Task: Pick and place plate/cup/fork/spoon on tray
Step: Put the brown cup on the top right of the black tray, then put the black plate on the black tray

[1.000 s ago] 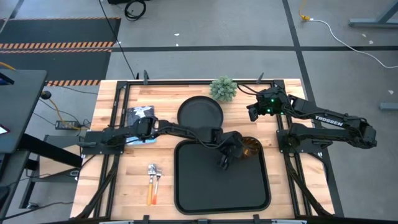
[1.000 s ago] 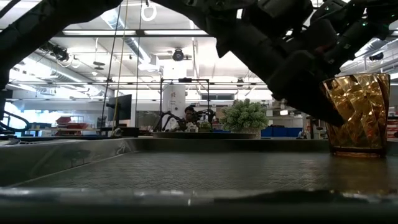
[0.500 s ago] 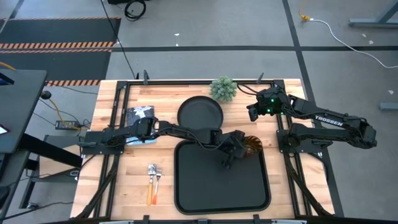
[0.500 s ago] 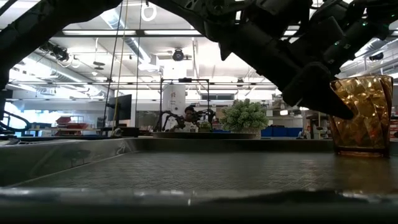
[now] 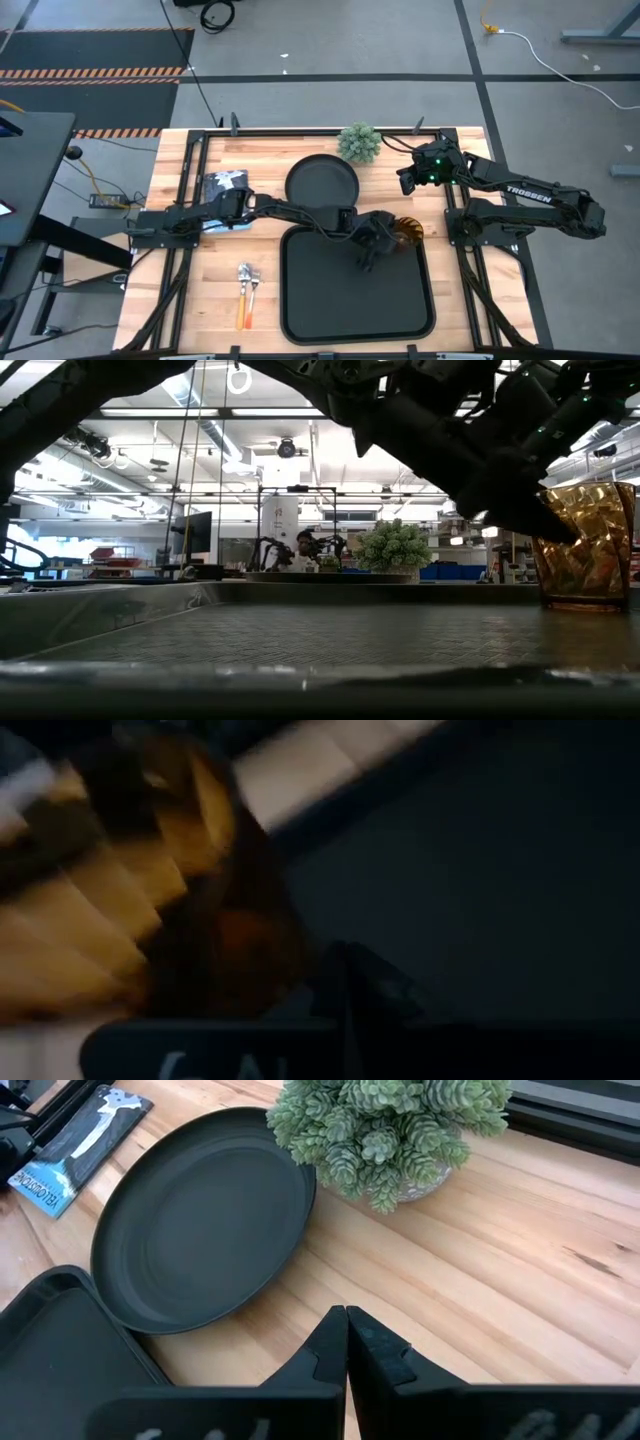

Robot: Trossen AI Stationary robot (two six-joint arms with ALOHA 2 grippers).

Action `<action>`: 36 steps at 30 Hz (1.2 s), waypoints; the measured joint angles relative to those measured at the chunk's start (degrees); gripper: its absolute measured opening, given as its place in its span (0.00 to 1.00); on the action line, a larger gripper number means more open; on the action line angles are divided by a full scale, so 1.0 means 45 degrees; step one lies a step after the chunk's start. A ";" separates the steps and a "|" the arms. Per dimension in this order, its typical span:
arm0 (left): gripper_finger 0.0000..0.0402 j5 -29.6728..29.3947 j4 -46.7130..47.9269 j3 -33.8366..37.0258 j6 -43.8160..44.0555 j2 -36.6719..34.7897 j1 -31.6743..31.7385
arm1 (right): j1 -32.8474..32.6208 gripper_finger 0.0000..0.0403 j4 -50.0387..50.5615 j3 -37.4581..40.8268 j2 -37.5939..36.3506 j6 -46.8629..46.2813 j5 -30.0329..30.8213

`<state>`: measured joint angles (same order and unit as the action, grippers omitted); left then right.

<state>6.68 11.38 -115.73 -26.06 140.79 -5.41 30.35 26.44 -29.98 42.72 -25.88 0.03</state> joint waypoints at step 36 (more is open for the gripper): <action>0.01 -0.4542 1.0898 -0.0008 0.1022 -0.3381 -0.1452 | -0.1496 0.03 -0.4681 0.0000 0.2278 0.0931 0.0075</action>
<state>-13.76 60.42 -115.77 -21.45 125.57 -11.94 23.62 5.37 -29.98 52.97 -21.69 0.37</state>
